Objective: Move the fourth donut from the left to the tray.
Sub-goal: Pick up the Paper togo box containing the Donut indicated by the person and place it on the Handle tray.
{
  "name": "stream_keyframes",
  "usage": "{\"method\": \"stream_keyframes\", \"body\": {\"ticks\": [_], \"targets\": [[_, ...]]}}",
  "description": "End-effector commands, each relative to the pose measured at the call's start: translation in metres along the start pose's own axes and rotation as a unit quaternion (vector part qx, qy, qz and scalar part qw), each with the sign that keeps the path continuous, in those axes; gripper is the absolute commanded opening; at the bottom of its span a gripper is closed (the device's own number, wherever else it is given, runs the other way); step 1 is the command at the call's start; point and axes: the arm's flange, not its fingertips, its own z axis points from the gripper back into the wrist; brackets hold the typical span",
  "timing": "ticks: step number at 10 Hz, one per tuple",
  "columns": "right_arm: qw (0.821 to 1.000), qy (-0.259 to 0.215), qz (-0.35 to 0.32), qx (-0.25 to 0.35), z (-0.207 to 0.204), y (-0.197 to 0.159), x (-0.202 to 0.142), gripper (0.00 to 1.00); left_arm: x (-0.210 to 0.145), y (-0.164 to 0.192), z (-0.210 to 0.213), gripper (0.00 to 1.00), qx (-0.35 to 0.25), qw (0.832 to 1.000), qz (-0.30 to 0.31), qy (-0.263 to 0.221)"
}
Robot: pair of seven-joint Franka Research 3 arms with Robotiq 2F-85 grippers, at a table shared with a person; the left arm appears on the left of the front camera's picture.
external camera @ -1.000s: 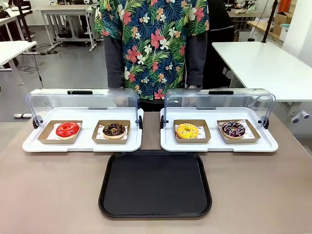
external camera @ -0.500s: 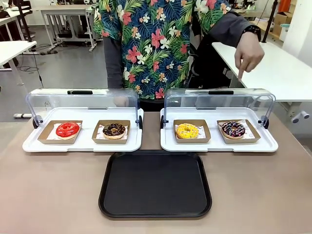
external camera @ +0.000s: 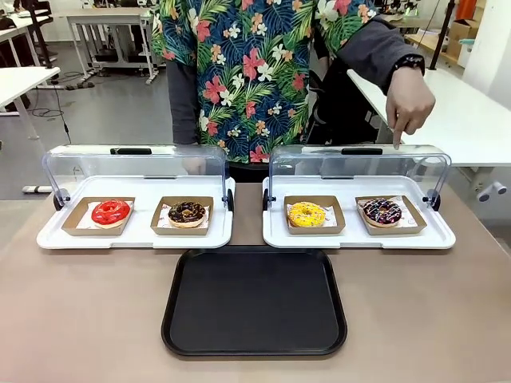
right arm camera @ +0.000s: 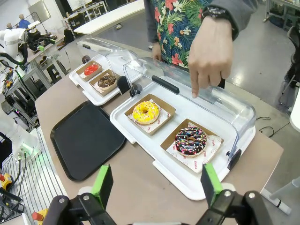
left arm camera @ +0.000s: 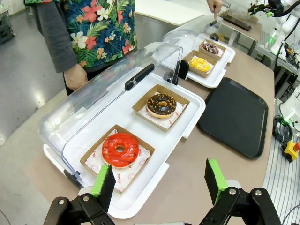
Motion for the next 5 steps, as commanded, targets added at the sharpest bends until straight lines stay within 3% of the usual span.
{"method": "stream_keyframes", "body": {"ticks": [1, 5], "targets": [[1.0, -0.015, 0.011, 0.001, -0.0011, -0.0029, 0.0037, 1.0, 0.0016, -0.0002, -0.0006, 1.0, -0.002, 1.0, 0.002, -0.013], [1.0, -0.015, 0.011, 0.001, -0.0011, -0.0029, 0.0037, 1.0, 0.0016, -0.0002, -0.0006, 1.0, -0.002, 1.0, 0.002, -0.013]]}}
